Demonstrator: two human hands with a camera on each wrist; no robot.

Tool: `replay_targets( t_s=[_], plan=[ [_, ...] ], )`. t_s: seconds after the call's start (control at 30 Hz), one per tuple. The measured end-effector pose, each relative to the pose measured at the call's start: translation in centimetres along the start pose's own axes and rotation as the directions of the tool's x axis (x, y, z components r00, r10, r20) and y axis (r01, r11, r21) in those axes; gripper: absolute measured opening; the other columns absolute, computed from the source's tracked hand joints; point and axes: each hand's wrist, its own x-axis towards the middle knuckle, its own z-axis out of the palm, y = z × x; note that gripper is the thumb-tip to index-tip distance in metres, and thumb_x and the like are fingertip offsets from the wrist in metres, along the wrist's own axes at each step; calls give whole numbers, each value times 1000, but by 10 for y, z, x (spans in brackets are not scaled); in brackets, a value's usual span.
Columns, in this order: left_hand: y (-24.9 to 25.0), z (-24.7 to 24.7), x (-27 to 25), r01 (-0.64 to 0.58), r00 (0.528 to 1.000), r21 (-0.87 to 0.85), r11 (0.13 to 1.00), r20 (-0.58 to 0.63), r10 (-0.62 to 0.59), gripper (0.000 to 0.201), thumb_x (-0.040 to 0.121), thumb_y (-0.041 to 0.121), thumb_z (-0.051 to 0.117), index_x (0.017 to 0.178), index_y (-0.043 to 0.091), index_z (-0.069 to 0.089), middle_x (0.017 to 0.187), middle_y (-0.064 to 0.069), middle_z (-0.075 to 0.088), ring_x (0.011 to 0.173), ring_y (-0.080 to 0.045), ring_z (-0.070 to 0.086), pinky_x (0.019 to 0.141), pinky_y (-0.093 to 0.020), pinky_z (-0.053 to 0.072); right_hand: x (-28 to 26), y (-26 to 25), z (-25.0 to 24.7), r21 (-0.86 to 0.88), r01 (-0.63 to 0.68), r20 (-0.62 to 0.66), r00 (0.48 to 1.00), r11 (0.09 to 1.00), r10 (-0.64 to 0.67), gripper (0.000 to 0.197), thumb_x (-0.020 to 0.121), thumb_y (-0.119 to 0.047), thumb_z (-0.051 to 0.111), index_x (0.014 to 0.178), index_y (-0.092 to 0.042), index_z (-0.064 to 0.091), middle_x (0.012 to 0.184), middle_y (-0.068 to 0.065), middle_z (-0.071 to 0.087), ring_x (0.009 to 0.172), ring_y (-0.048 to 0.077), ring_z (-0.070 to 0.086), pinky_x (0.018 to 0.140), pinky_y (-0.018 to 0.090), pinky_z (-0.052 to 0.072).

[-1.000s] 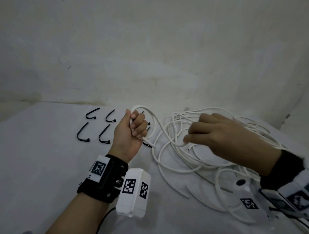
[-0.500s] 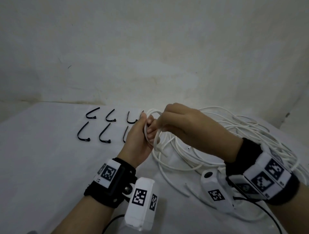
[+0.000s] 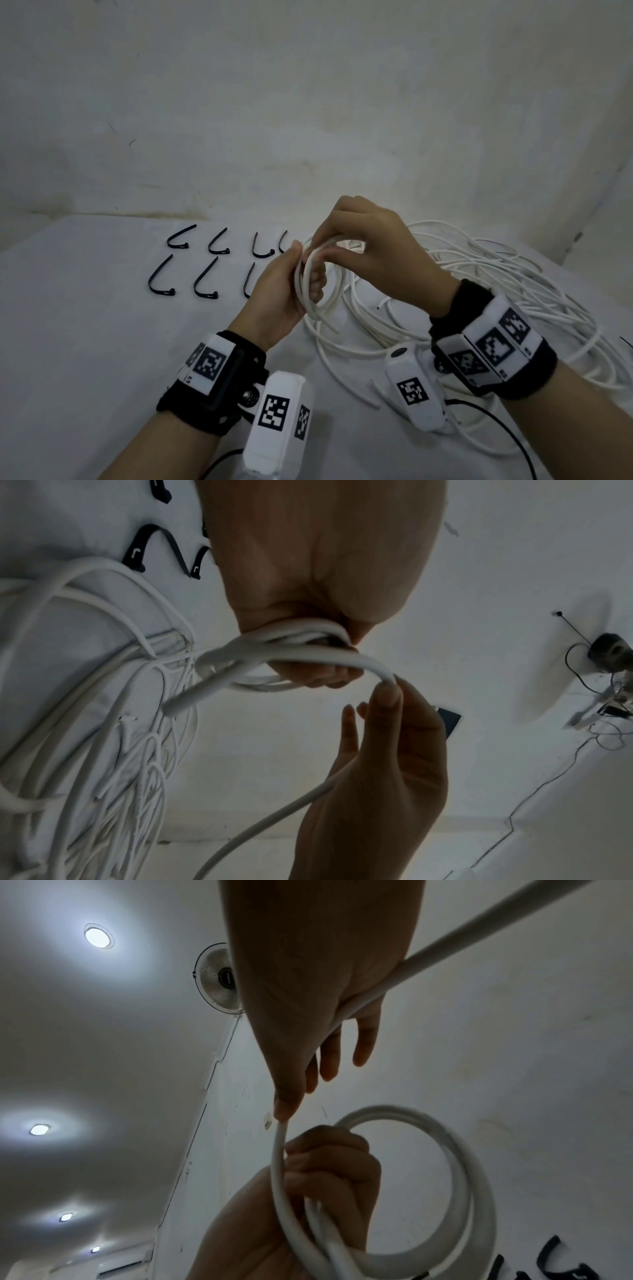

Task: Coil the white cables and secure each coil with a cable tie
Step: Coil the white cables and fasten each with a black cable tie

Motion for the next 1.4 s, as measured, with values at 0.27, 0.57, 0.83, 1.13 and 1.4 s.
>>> replay_targets(
  t_s=[0.27, 0.57, 0.83, 1.13, 1.4],
  plan=[
    [3, 3, -4, 75, 986, -188, 979, 161, -45, 42, 94, 33, 33, 58, 16, 47, 43, 6, 30, 31, -2, 25, 32, -14, 19, -3, 16, 5, 102, -108, -101, 988, 989, 118, 2, 85, -15, 70, 84, -15, 68, 90, 0, 57, 83, 6, 56, 74, 15, 43],
    [10, -2, -6, 3, 991, -236, 972, 132, 29, 38, 87, 35, 41, 53, 17, 43, 38, 8, 28, 27, -1, 24, 29, -13, 17, -4, 12, 11, 542, -620, 322, 777, 568, 541, 32, 98, -34, 46, 88, -8, 61, 59, 3, 55, 52, 17, 55, 62, 31, 51],
    [11, 2, -4, 8, 993, -290, 957, 114, 27, 39, 86, 38, 42, 52, 18, 42, 38, 8, 28, 27, 0, 24, 27, -13, 17, -4, 3, 15, 764, -602, 408, 729, 231, 549, 41, 98, -42, 39, 72, -11, 45, 57, -1, 29, 43, 8, 27, 43, 19, 26],
    [12, 8, -6, 73, 991, -97, 993, 115, -62, 39, 84, 44, 42, 61, 14, 52, 53, 1, 38, 46, -10, 38, 44, -19, 38, -6, -10, 12, 805, -531, 231, 691, 265, 685, 48, 97, -42, 46, 59, -21, 25, 46, -7, 18, 36, 8, 14, 37, 17, 14],
    [-29, 13, -5, 603, 756, 230, 764, 140, -639, 50, 92, 50, 42, 120, 8, 44, 99, -22, 67, 75, -25, 70, 61, -28, 58, -8, -25, 5, 946, -275, 58, 666, 173, 744, 46, 98, -40, 45, 62, -21, 24, 46, -7, 15, 37, 8, 11, 37, 17, 13]
  ],
)
